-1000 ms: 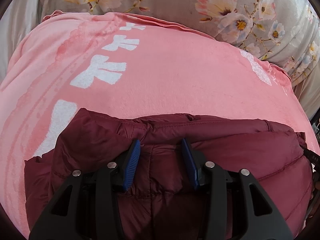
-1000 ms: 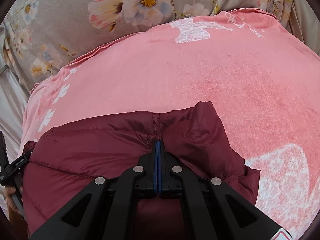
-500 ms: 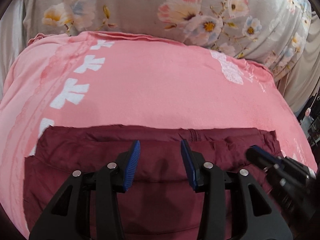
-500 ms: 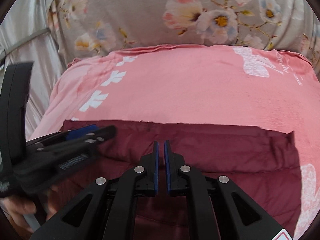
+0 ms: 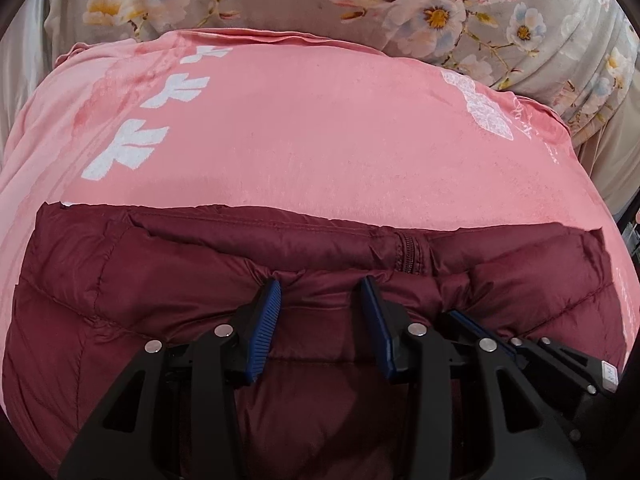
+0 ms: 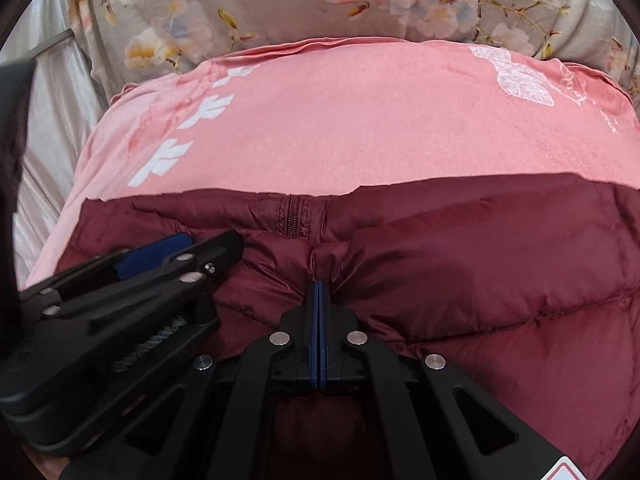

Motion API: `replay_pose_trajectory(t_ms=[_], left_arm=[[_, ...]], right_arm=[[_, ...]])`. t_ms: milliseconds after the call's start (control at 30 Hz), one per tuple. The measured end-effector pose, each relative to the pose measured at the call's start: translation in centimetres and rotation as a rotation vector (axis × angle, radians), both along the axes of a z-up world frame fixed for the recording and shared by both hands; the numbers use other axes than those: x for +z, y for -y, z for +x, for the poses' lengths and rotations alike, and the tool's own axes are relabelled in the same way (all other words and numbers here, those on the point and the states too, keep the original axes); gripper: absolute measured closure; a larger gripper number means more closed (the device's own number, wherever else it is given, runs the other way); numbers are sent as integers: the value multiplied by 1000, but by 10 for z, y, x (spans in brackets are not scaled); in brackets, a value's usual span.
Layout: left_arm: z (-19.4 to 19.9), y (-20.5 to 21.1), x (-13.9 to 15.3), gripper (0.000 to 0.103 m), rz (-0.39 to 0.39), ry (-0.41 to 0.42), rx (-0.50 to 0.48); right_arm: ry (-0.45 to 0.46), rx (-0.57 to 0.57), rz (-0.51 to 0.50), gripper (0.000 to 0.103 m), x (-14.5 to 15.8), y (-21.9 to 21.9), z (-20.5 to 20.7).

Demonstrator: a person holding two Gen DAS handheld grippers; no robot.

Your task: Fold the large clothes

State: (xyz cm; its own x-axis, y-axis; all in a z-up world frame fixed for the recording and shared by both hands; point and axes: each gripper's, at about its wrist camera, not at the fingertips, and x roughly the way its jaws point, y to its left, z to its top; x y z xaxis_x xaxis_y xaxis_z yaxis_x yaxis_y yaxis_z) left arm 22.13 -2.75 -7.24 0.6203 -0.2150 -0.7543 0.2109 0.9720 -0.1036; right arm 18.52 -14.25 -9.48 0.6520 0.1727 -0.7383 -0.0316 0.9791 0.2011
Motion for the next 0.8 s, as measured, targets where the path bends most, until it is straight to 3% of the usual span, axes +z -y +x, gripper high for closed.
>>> replay_pose_trajectory(t_ms=[200,300,467,567,700,800], left_arm=[[-27,-43,26,60,-107,33,28],[-51,-92,41,50,-137,49,80],[-100,-209,38,23,-247,-2,293],[-126,-254,19,20,-319,-58,410],[-131,-264,-9,20,-478,-131,392],[-122,-249,-13,20,-494,-108,355]], right_arm=[[-4,5,38,103,-7,4,3],[-4,5,37,103,-8,4,4],[-3,6,32,103,-7,3,4],[-1,6,20,103,-6,1,5],[1,6,3,103,-5,0,4],[7,7,2,103,-3,0,3]])
